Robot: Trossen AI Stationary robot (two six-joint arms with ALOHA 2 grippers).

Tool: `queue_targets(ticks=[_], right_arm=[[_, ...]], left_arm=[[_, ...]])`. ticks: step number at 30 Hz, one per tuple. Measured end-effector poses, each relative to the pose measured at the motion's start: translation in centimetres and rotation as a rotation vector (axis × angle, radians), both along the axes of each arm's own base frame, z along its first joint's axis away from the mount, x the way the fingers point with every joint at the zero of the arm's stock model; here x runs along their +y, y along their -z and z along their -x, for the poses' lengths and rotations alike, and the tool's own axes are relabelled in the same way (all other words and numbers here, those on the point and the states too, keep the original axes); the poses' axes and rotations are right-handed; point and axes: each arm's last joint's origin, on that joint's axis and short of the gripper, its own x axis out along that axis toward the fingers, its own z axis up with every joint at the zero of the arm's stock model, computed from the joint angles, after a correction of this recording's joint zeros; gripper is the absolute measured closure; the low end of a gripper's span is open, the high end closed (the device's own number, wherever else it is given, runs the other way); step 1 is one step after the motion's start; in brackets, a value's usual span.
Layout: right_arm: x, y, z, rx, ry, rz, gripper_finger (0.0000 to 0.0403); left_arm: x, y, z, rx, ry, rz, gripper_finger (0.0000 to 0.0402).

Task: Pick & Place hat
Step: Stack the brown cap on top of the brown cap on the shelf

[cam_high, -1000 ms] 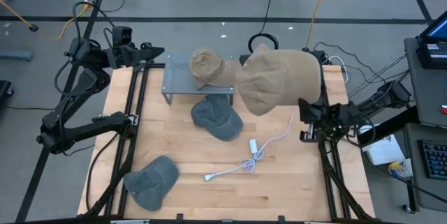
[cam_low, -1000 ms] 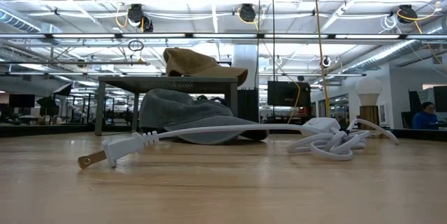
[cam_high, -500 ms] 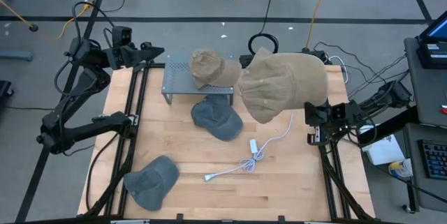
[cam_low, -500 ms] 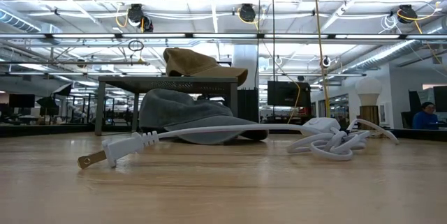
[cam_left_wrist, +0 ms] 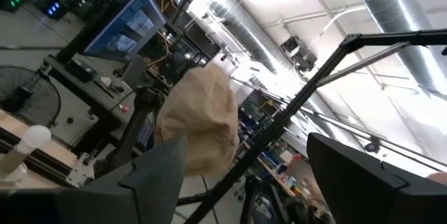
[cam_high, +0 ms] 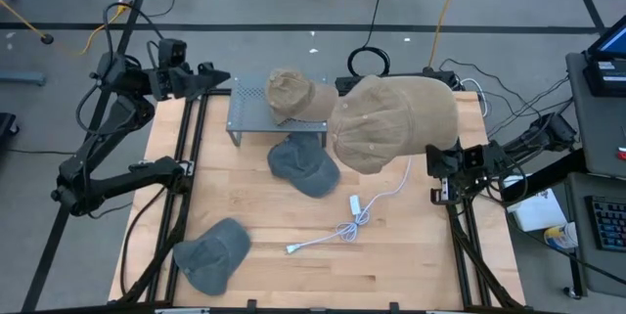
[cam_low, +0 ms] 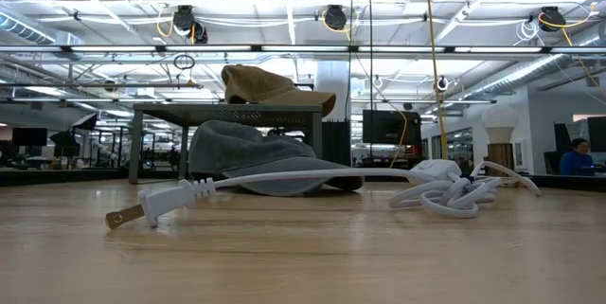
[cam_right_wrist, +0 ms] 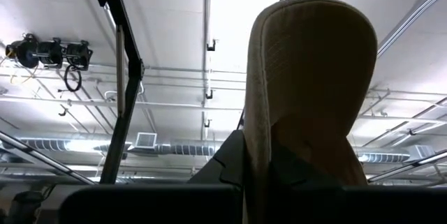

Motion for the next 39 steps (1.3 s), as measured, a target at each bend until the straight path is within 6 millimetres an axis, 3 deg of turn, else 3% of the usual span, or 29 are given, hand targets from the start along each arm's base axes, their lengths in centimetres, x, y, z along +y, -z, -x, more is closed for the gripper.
queue_targets(ticks=[8,16,23,29,39], right_arm=[[0.0,0.0,0.0,-0.001,0.001,0.000,0.0394],[0.0,-0.4,-0.7,0.081,0.006,-0.066,0.0394],[-0.4,-3.7,-2.2,0.188,0.043,0.020,0.0394],[-1.2,-6.9,-2.9,0.179,0.081,0.045,0.0394],[-2.4,-9.9,-4.8,0.093,0.050,0.109,0.0394]], left_arm=[[0.0,0.1,0.0,0.013,0.016,0.030,0.0083],[0.0,0.0,-0.2,-0.019,-0.028,0.069,0.0096],[-0.6,0.0,-1.5,-0.058,-0.035,0.029,0.0115],[-0.9,0.3,-2.9,-0.068,-0.014,0.016,0.0125],[-1.0,0.5,-6.5,-0.162,0.046,-0.016,0.0113]])
